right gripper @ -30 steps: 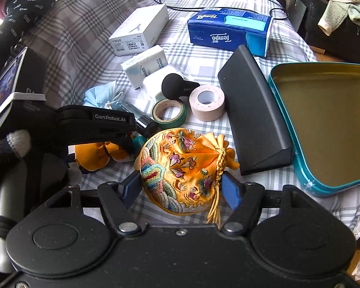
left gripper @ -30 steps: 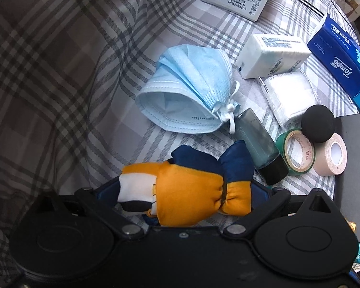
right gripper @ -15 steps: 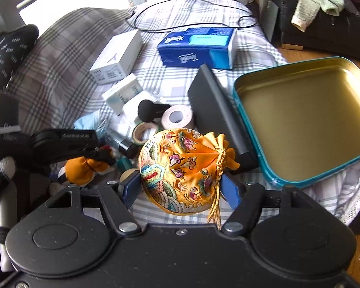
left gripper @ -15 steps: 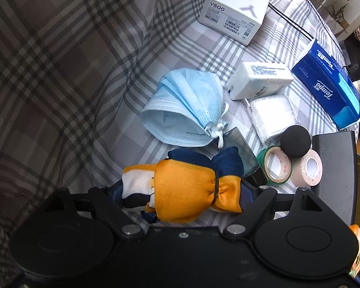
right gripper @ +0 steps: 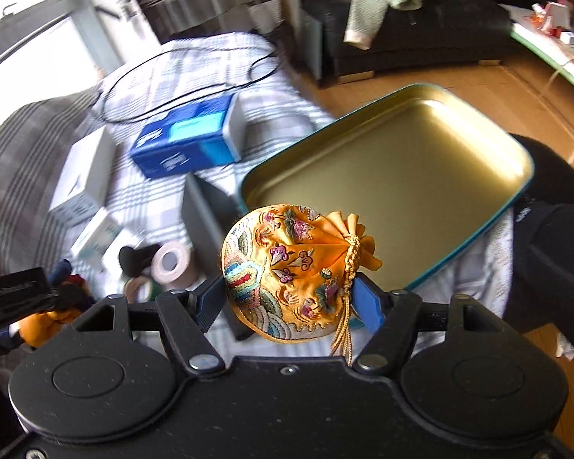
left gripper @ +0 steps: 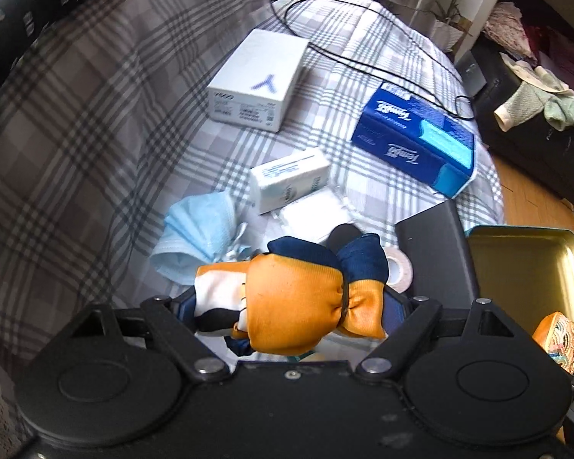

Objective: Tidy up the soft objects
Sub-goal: 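Carry the doll with the left tool into the tin while the right tool drops the pouch there, then withdraw both open tools from the tin back over the table items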

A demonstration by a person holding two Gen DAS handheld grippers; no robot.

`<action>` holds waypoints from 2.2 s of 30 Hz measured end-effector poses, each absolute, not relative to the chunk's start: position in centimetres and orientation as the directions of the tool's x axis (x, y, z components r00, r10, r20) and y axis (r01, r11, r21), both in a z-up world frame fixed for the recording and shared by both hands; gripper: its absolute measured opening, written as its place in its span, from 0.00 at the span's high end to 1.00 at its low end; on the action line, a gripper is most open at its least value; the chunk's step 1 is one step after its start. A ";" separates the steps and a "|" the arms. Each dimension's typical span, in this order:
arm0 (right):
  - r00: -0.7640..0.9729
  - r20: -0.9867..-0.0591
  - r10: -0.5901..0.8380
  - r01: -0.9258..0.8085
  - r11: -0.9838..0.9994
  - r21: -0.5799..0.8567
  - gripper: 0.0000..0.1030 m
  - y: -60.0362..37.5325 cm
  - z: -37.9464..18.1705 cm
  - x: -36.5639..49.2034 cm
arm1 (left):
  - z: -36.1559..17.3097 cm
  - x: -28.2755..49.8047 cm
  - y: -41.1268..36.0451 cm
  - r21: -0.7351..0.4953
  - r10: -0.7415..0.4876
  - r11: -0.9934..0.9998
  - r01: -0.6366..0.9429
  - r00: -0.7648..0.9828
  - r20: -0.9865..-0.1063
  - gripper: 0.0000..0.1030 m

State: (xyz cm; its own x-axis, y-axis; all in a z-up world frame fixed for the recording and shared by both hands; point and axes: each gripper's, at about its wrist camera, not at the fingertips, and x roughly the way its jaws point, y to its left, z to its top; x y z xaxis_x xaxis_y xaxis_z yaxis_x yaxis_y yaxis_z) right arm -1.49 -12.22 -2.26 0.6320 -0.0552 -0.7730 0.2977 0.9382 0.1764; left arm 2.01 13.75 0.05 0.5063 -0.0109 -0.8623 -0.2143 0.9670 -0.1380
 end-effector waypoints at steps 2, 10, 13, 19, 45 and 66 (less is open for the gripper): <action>0.643 -0.760 -0.095 0.324 0.933 0.157 0.36 -12.8 -1.9 -1.5 | 0.7 2.8 12.1 -0.136 -0.024 0.974 -0.179 0.519 -0.855 0.18; 0.642 -0.756 -0.128 0.368 0.916 0.158 0.36 -14.1 -2.3 -1.5 | 2.6 6.2 5.0 -0.136 -0.097 0.990 -0.034 0.537 -0.838 0.17; 0.637 -0.760 -0.128 0.371 0.915 0.157 0.36 -14.4 -2.5 -1.6 | 2.5 7.4 2.4 -0.133 -0.121 0.991 0.015 0.529 -0.840 0.17; 0.634 -0.760 -0.139 0.393 0.905 0.163 0.36 -15.1 -2.6 -1.7 | 1.8 9.2 -2.4 -0.117 -0.154 0.988 0.103 0.503 -0.851 0.17; 0.627 -0.731 -0.270 0.549 0.819 0.168 0.28 -18.3 -2.0 1.1 | -2.4 12.4 -6.6 -0.072 -0.148 0.981 0.182 0.449 -0.881 0.06; 0.635 -0.738 -0.228 0.525 0.828 0.196 0.28 -18.3 -2.1 -0.6 | -0.7 8.7 -3.6 -0.058 -0.107 0.992 0.116 0.476 -0.873 0.06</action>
State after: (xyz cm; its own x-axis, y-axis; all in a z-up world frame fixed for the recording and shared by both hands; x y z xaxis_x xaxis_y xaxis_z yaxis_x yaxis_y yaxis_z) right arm -0.59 -18.34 -2.09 0.6352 -0.2280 -0.7379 0.5254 0.8278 0.1965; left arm 8.68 -3.62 -0.73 0.4765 -0.1067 -0.8727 0.1163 0.9915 -0.0577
